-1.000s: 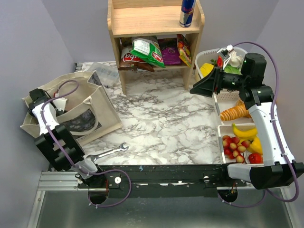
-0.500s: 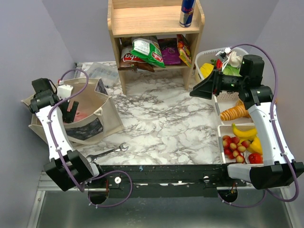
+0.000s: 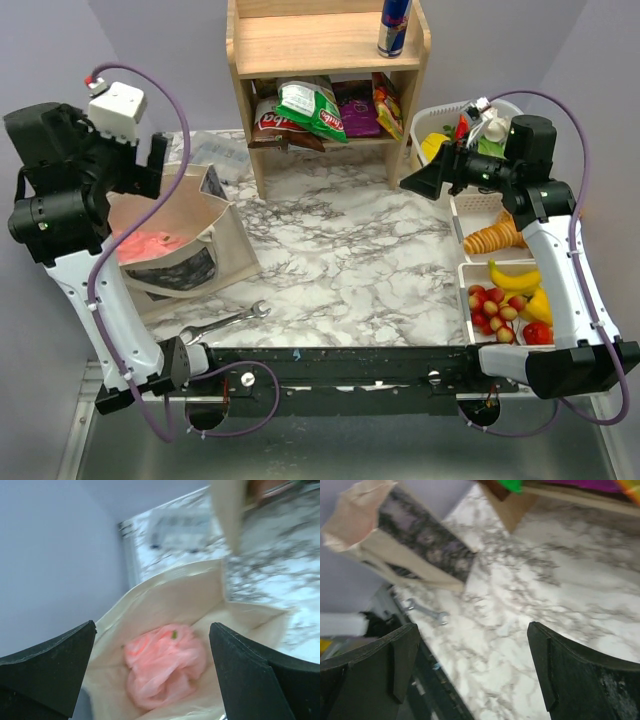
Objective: Untie the knot of the grocery bags and take out the mixed food
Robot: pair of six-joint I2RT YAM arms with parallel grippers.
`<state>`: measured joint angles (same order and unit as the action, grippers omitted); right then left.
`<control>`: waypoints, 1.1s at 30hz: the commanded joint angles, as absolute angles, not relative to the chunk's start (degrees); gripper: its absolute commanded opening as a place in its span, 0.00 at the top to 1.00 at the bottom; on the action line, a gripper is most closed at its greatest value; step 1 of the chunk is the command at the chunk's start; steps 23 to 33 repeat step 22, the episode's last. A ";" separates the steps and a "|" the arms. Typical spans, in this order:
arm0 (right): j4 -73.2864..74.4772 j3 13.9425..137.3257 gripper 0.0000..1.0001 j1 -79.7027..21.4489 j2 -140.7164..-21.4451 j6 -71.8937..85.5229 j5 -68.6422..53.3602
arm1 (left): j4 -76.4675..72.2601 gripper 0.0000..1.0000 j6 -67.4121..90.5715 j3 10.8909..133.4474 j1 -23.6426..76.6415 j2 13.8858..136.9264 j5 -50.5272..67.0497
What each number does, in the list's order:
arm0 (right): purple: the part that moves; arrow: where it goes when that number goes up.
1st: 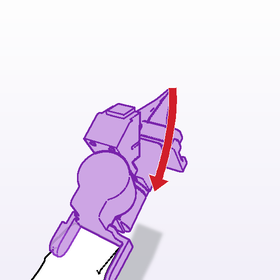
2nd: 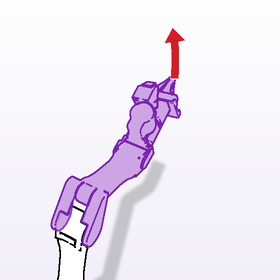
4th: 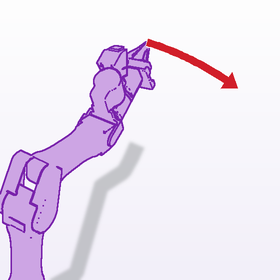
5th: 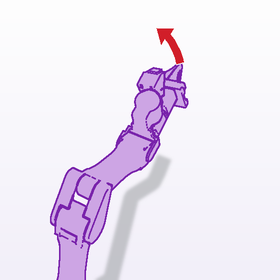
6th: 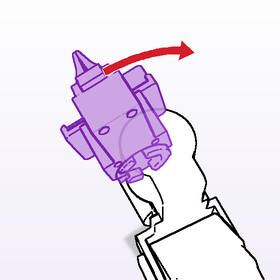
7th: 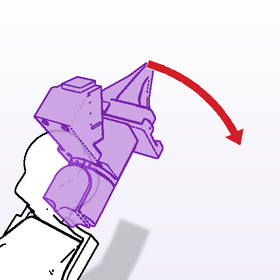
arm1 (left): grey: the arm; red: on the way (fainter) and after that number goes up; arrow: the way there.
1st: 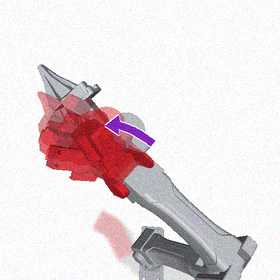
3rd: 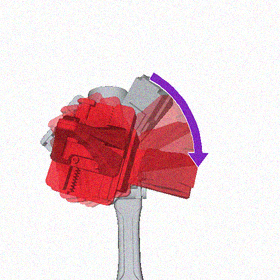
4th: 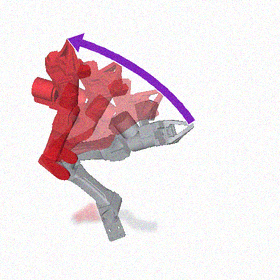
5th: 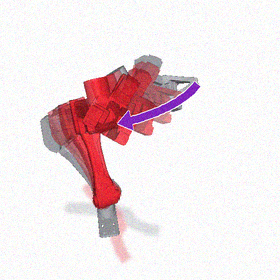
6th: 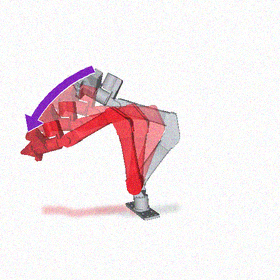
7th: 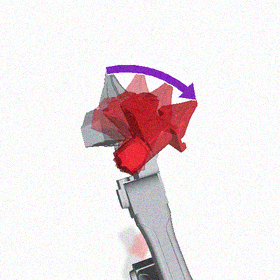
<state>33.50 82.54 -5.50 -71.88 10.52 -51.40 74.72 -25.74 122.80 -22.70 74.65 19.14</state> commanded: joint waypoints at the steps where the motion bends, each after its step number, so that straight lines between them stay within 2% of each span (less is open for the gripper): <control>1: 31.86 80.47 0.01 -4.91 -68.94 7.13 -31.19 | 74.52 0.02 -16.66 121.18 -14.18 72.64 25.45; 5: 31.19 74.61 0.00 -3.03 -64.87 5.09 -22.82 | 67.33 0.02 -10.95 109.27 -9.81 66.75 29.53; 10: 32.04 68.71 0.00 -1.43 -59.37 4.95 -22.59 | 61.59 0.01 -6.57 95.96 -8.52 61.50 32.45; 17: 33.00 64.91 0.00 -0.42 -55.42 6.09 -25.74 | 62.97 0.02 -7.64 93.17 -8.24 59.64 32.10; 33: 32.79 65.16 0.00 1.05 -55.36 3.58 -25.76 | 62.85 0.02 -7.56 93.22 -7.89 59.22 31.37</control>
